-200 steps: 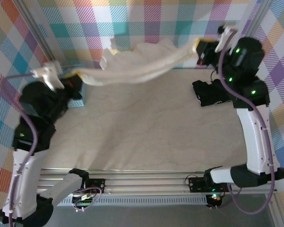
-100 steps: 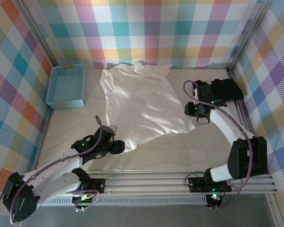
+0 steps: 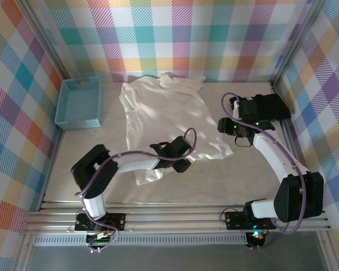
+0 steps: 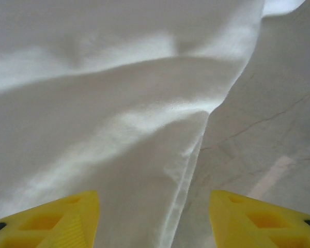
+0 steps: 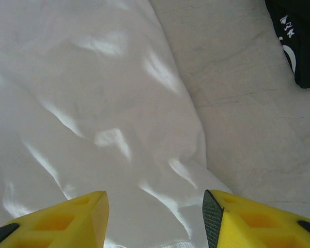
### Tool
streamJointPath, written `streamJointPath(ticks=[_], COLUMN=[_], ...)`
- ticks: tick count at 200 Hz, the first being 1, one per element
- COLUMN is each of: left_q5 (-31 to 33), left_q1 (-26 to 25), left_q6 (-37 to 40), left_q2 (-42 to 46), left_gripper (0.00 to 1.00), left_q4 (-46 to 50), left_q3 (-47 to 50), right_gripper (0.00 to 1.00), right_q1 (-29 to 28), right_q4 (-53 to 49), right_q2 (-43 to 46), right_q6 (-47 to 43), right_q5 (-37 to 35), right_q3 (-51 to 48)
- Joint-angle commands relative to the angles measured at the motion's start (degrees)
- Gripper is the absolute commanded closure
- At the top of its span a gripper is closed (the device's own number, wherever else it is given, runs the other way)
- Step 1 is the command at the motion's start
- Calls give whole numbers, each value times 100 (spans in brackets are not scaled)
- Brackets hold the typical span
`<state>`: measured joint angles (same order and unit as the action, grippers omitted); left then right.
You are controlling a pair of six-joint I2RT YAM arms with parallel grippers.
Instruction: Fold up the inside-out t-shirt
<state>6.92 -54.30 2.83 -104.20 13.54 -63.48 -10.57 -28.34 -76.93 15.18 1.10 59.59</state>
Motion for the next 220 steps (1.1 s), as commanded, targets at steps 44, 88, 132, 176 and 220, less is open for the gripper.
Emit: streamJointPath(ticks=[44, 88, 132, 176, 220], left_q5=[-412, -576, -1061, -1167, -1342], left_q1=[257, 347, 497, 620, 688], left_q6=[552, 544, 413, 411, 341], left_q2=[-737, -917, -711, -706, -761], left_gripper=[67, 83, 83, 80, 80], left_q4=[553, 591, 570, 698, 690], left_q3=[-752, -877, -905, -1018, -1111], right_gripper=[48, 48, 48, 48, 48], right_q1=[2, 2, 2, 6, 2], right_q4=[117, 140, 100, 131, 181], right_q2=[165, 242, 301, 275, 241], right_q6=[-41, -33, -42, -17, 9], right_q5=[124, 167, 174, 254, 320], right_q3=[-17, -113, -180, -194, -228])
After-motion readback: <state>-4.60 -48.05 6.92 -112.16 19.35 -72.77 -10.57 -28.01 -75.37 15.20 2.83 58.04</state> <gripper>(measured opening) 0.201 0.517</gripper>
